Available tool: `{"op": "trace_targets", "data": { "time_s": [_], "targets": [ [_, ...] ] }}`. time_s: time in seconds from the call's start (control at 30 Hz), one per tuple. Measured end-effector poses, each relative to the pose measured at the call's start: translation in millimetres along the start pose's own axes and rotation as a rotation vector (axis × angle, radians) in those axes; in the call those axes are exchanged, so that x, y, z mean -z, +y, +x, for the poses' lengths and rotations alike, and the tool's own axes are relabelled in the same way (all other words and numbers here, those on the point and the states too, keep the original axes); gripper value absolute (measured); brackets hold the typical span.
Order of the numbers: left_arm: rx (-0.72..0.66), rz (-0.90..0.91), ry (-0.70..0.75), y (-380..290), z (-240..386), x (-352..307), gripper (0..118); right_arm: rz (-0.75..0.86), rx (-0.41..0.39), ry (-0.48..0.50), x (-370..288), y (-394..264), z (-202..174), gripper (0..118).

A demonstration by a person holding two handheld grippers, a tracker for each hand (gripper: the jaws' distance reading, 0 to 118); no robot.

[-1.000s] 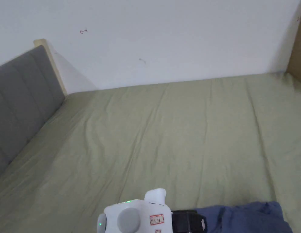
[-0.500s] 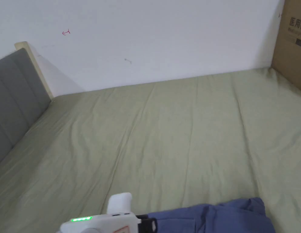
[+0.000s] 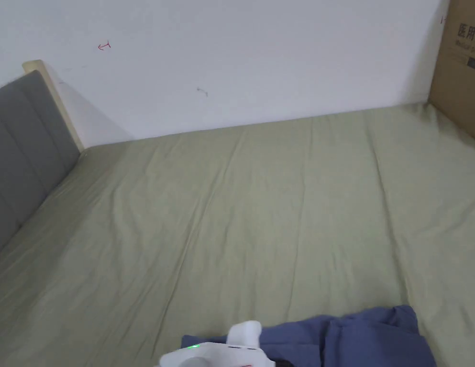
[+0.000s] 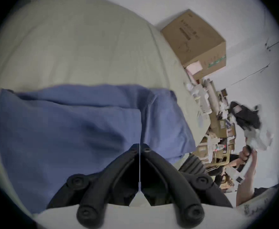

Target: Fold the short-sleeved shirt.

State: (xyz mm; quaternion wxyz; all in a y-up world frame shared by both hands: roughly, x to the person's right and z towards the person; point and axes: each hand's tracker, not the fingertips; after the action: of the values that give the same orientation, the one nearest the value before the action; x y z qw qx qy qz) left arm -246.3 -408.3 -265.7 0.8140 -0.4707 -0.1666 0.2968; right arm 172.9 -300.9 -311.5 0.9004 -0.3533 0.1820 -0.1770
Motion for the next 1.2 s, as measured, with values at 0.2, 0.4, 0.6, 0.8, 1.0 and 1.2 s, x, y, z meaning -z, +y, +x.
{"op": "trace_targets", "data": {
  "time_s": [0.2,0.4,0.6,0.8,1.0,1.2],
  "targets": [
    [-0.142,0.17,-0.071,9,-76,-110,21,-0.008,-0.028,0.002,2,0,-9,0],
    [-0.277,0.21,-0.096,-1,-144,-138,118,-0.014,-0.02,-0.001,8,1,-14,0],
    [-0.407,0.106,-0.239,-9,-199,-84,118,-0.043,-0.046,-0.034,12,3,-19,0],
    [-0.486,0.02,-0.633,-6,-199,-17,118,-0.072,-0.085,-0.059,20,6,-27,0],
    [-0.433,0.033,-0.501,0,-202,-19,17,-0.102,-0.06,-0.042,34,9,-29,0],
    [-0.386,0.047,-0.245,0,-186,-40,8,-0.128,-0.048,-0.023,42,7,-35,0]
  ]
}}
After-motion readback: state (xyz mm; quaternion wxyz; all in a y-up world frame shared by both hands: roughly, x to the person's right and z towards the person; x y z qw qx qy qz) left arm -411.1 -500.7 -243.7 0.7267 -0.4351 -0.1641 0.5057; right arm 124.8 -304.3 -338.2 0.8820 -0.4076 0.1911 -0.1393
